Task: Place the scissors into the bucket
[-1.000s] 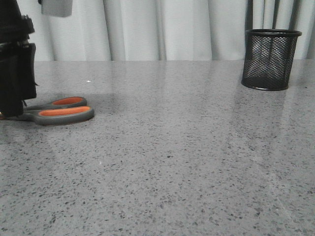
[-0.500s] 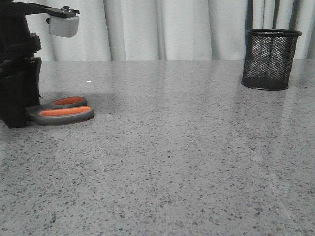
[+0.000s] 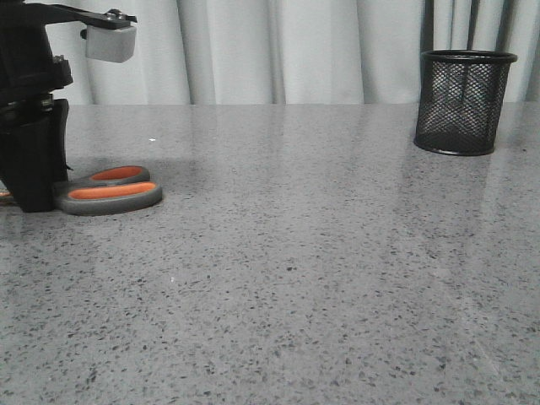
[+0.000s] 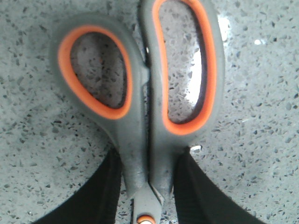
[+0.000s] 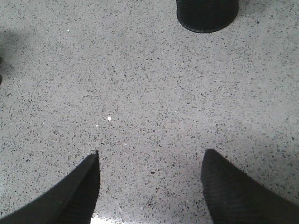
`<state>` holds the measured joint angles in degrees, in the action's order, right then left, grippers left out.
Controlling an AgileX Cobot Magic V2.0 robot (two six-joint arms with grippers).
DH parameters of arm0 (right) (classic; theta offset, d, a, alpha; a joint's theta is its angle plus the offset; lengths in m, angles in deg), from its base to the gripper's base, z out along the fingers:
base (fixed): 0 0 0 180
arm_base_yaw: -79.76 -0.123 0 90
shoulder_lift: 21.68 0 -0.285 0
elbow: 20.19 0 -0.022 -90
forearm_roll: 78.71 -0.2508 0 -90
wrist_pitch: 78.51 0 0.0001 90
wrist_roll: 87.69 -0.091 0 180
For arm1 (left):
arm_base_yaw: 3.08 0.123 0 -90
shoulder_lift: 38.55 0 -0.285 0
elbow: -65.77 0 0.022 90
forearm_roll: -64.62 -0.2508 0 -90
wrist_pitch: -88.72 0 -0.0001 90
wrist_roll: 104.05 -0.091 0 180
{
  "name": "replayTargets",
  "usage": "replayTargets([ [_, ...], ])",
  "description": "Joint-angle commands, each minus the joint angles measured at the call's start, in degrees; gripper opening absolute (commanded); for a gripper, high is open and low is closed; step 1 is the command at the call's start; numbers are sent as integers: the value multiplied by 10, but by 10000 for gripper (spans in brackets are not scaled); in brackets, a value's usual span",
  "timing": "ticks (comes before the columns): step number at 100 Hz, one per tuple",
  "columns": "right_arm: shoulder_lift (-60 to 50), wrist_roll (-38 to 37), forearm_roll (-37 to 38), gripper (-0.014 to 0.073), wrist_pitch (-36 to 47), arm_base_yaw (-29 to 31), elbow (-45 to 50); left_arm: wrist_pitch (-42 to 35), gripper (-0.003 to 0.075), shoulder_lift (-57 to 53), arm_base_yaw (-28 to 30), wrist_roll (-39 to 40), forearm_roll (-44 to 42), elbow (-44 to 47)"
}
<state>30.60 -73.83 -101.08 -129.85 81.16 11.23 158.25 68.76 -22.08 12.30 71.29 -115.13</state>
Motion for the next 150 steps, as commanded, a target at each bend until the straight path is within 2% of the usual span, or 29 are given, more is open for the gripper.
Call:
replayTargets([
  [1,1,7,-7,423,26,-2,-21,29,-20,-16,-5,0,10,-21],
  [21,1,7,-7,423,25,-2,-21,29,-20,-69,-5,24,21,-69],
  [35,1,14,-49,423,27,-2,-21,28,-20,-117,-9,80,19,-111],
  [51,1,97,-196,423,34,-2,-21,28,-20,-171,-54,83,13,-147],
  [66,7,192,-359,423,28,-2,-22,28,-20,-202,-137,123,-37,-178],
  [75,8,215,-410,423,14,-2,-37,28,-20,-212,-189,142,-67,-191],
  [94,10,216,-439,423,6,-2,-92,21,-20,-213,-294,183,-117,-211],
  [115,43,216,-475,423,-49,-2,-156,-6,-20,-213,-366,224,-158,-217],
  [150,88,217,-501,423,-90,-2,-179,-53,-20,-212,-408,255,-175,-217],
])
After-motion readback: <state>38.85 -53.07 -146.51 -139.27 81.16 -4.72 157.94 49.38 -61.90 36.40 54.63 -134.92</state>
